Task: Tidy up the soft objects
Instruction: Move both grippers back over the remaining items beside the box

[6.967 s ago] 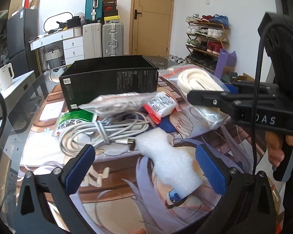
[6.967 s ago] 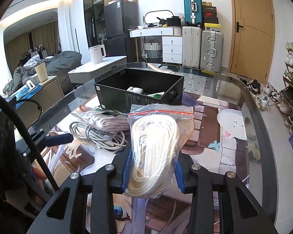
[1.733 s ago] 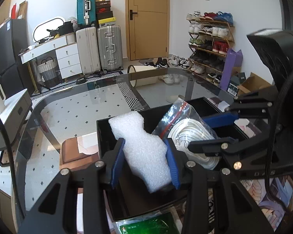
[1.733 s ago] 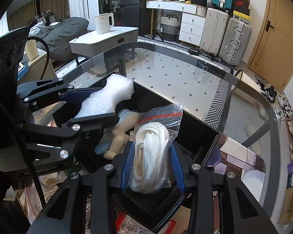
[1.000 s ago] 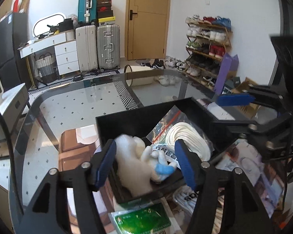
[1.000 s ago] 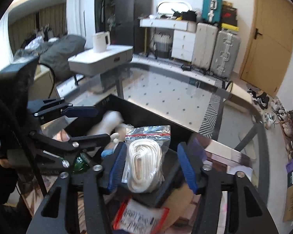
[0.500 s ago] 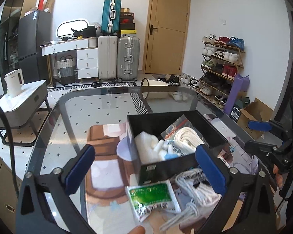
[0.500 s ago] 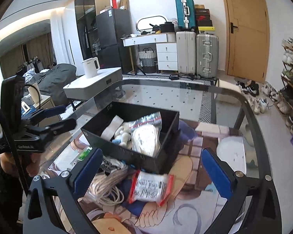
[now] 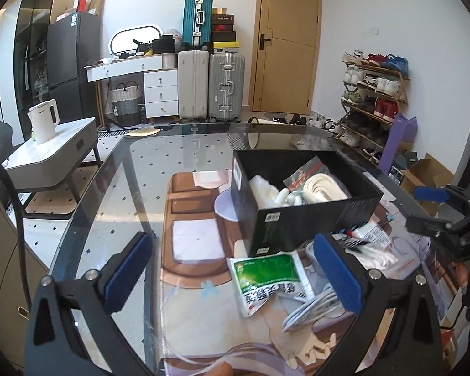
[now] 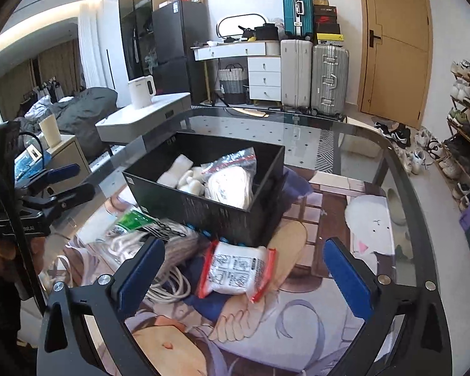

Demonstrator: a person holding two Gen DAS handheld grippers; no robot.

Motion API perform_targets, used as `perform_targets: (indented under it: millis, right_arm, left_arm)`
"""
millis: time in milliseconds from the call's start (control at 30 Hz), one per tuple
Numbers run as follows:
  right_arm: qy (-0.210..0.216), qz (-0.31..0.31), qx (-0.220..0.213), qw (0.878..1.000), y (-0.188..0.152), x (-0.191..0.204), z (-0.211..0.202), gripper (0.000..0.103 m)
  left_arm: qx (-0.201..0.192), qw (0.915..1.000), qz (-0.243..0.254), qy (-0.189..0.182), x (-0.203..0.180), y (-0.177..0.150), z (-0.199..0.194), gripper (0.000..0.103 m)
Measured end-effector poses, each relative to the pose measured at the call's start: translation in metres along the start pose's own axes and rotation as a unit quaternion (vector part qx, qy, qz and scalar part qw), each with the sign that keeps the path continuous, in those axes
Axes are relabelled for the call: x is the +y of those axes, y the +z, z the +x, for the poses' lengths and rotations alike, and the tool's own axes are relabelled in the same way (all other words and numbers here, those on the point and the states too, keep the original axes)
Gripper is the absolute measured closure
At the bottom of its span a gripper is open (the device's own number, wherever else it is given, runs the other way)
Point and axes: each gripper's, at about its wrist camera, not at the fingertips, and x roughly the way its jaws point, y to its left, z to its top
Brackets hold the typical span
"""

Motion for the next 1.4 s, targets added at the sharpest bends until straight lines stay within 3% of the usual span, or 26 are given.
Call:
perform_targets:
  millis: [300,667,967,1400]
  right_arm:
    - [0.003,0.01,0.004,1.0,-0.004,-0.006,0.004,0.0]
    - [-0.005,0.01,0.039,0.999,-0.012,-0.008,0.024,0.0]
    - [-0.011,0.021,0.07,0.997,-0.019,-0.008,0.044,0.0]
    - [-0.028,0.007,0.102,0.994,-0.025,-0.005,0.069,0.0]
  left_arm:
    - [0.017,0.9998,0.008,0.004,0.0,-0.014,0.015,0.0]
    - [0.061,0.9978,0.024,-0.011,-0.007,-0.026,0.033,0.0]
    - [0.071,0.997,0.013,-0.028,-0.005,-0.027,0.035,0.0]
    - [0.106,0.9908,0.015,-0.083,-0.01,-0.032,0.035,0.0]
